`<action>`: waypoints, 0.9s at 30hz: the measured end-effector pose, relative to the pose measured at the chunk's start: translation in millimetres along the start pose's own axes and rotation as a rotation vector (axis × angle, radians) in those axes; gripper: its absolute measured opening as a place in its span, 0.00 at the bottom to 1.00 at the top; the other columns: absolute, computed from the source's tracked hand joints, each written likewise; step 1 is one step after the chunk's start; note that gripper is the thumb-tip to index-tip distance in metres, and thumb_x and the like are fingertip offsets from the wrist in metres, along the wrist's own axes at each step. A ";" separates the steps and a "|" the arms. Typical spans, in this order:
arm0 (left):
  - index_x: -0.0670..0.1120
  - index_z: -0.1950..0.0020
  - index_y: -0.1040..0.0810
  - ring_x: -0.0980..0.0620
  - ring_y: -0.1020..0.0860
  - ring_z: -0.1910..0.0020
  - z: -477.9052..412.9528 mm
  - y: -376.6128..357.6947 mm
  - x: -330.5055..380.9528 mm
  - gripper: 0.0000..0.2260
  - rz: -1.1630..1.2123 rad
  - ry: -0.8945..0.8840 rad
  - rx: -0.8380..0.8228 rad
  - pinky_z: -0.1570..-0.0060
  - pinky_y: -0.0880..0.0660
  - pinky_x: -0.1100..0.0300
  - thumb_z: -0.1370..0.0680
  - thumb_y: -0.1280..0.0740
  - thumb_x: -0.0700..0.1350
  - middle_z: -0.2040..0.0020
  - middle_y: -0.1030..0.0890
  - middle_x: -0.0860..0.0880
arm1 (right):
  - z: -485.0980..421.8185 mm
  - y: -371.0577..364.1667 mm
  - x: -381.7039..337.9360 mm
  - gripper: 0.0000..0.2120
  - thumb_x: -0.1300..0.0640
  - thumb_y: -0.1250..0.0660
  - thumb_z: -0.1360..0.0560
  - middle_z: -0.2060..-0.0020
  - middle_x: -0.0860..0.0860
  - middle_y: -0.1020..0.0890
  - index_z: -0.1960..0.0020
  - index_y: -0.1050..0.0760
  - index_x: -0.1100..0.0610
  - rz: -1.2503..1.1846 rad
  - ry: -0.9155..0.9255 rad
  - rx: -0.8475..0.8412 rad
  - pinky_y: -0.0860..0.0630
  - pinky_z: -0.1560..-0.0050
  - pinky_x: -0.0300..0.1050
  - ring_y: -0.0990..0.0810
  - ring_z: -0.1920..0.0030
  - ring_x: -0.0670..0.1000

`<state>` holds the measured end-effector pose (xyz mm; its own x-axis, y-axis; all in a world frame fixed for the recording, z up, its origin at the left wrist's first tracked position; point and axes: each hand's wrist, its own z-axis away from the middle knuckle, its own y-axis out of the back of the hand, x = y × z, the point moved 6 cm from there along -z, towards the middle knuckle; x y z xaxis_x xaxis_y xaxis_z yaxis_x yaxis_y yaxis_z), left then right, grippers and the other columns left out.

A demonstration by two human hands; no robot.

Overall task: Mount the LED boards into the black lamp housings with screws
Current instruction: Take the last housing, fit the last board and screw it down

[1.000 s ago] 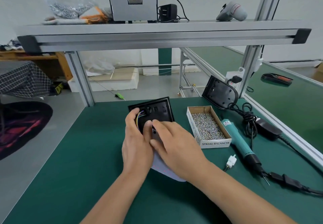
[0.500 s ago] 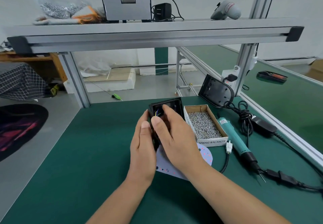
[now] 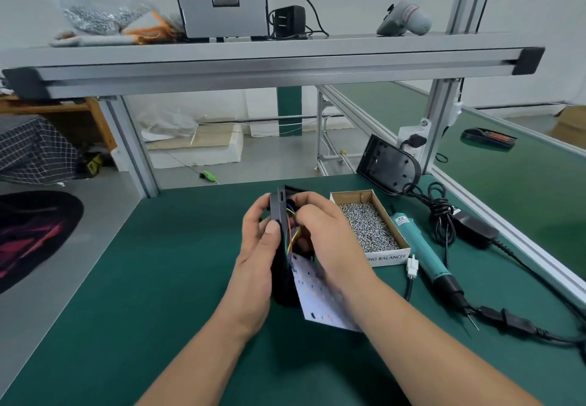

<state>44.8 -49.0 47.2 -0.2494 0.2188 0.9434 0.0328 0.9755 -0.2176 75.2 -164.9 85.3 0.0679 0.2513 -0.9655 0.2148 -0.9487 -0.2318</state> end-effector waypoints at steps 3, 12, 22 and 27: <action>0.65 0.22 0.33 0.42 0.23 0.27 -1.3 -1.3 0.6 0.24 0.008 0.004 -0.068 0.26 0.30 0.39 0.17 0.35 0.62 0.27 0.21 0.47 | -2.5 0.9 6.2 0.09 0.62 0.37 0.23 0.67 0.50 0.20 0.49 0.18 0.59 0.003 -0.011 -0.009 0.29 0.71 0.37 0.25 0.72 0.46; 0.67 0.21 0.34 0.43 0.20 0.31 -4.2 0.4 -4.5 0.23 0.271 0.130 -0.076 0.36 0.20 0.50 0.16 0.39 0.56 0.26 0.21 0.47 | -2.9 -0.5 12.2 0.04 0.57 0.30 0.24 0.63 0.56 0.18 0.51 0.22 0.57 -0.044 0.021 -0.030 0.22 0.67 0.42 0.17 0.66 0.52; 0.42 0.30 0.19 0.41 0.16 0.38 6.0 -1.7 -0.3 0.32 0.463 0.305 -0.160 0.42 0.19 0.49 0.25 0.25 0.63 0.35 0.17 0.38 | 2.0 8.8 -0.2 0.08 0.58 0.32 0.18 0.62 0.49 0.14 0.45 0.16 0.48 0.298 0.232 0.142 0.17 0.57 0.45 0.16 0.63 0.47; 0.42 0.24 0.24 0.42 0.18 0.34 10.4 -7.4 -0.1 0.31 0.469 0.314 -0.134 0.41 0.19 0.50 0.20 0.30 0.61 0.31 0.19 0.37 | 6.0 10.0 -3.5 0.03 0.55 0.30 0.20 0.63 0.41 0.17 0.48 0.20 0.47 0.556 0.323 0.203 0.27 0.61 0.32 0.19 0.62 0.42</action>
<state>34.5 -56.5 46.1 0.1195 0.6049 0.7873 0.1980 0.7626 -0.6159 71.3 -176.4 85.6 0.4105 -0.2705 -0.8708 -0.1218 -0.9627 0.2416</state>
